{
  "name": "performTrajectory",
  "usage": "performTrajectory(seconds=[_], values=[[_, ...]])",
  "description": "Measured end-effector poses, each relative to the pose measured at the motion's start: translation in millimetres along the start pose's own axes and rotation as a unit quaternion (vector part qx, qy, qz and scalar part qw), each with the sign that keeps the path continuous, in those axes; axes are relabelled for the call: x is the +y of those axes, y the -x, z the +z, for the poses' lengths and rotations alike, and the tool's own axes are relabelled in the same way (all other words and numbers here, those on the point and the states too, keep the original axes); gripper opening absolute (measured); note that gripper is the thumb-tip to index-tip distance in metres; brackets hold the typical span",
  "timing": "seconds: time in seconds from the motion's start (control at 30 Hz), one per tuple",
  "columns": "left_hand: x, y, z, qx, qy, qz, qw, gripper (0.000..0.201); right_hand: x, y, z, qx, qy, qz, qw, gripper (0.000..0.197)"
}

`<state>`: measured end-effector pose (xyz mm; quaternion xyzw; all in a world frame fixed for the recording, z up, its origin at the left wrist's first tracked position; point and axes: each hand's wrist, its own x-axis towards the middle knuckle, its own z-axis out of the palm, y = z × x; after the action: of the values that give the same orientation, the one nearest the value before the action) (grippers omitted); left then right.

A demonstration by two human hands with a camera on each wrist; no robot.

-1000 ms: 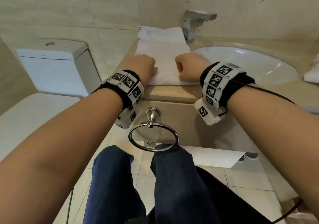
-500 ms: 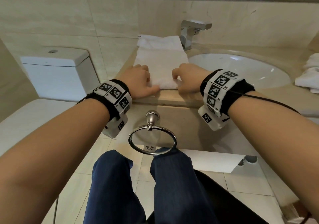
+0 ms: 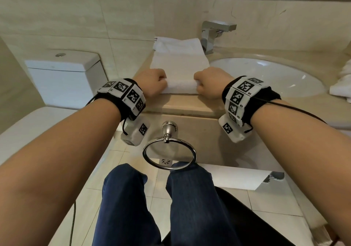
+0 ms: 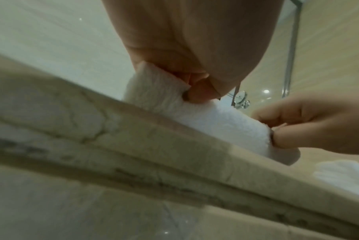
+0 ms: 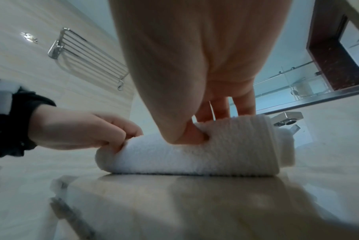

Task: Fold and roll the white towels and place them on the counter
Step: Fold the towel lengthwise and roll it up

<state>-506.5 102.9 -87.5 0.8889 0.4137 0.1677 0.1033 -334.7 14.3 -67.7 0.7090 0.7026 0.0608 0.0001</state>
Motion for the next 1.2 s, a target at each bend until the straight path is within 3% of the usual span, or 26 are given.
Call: performTrajectory(seconds=[0.07,0.17,0.3,0.5,0.6,0.73,0.83,0.93,1.03,1.1,1.2], values=[[-1,-1,2,0.013,0.033,-0.022,0.999,0.028,4,-2,0,-0.007,-0.027,0.008,1.0,0.022],[2,-8,3,0.0,0.048,-0.046,0.998,0.029,6,-4,1,-0.015,-0.058,0.021,0.998,0.018],[4,-17,3,-0.025,0.069,-0.034,0.997,0.028,10,-8,6,-0.04,-0.091,0.039,0.994,0.031],[0,-23,7,-0.045,0.017,-0.024,0.999,0.027,13,-14,10,-0.051,-0.133,0.058,0.988,0.033],[1,-24,7,-0.052,-0.036,-0.015,0.998,0.017,15,-12,9,-0.045,-0.156,0.062,0.985,0.03],[-3,-22,4,0.01,-0.041,0.015,0.999,0.025,15,-9,15,-0.009,-0.092,0.068,0.993,0.033],[3,-20,1,0.07,-0.081,0.076,0.991,0.029,10,-12,19,0.028,-0.03,0.059,0.997,0.037],[17,-18,5,0.058,-0.108,0.135,0.983,0.022,4,-16,17,0.067,0.011,0.027,0.997,0.037],[13,-15,9,0.073,-0.067,0.1,0.99,0.011,0,-16,14,0.11,0.015,0.024,0.993,0.037],[7,-10,12,0.1,-0.043,0.06,0.992,0.024,-3,-13,14,0.119,-0.031,0.037,0.992,0.038],[10,-6,15,0.105,-0.078,0.068,0.989,0.035,-6,-10,11,0.114,-0.058,0.064,0.99,0.034]])
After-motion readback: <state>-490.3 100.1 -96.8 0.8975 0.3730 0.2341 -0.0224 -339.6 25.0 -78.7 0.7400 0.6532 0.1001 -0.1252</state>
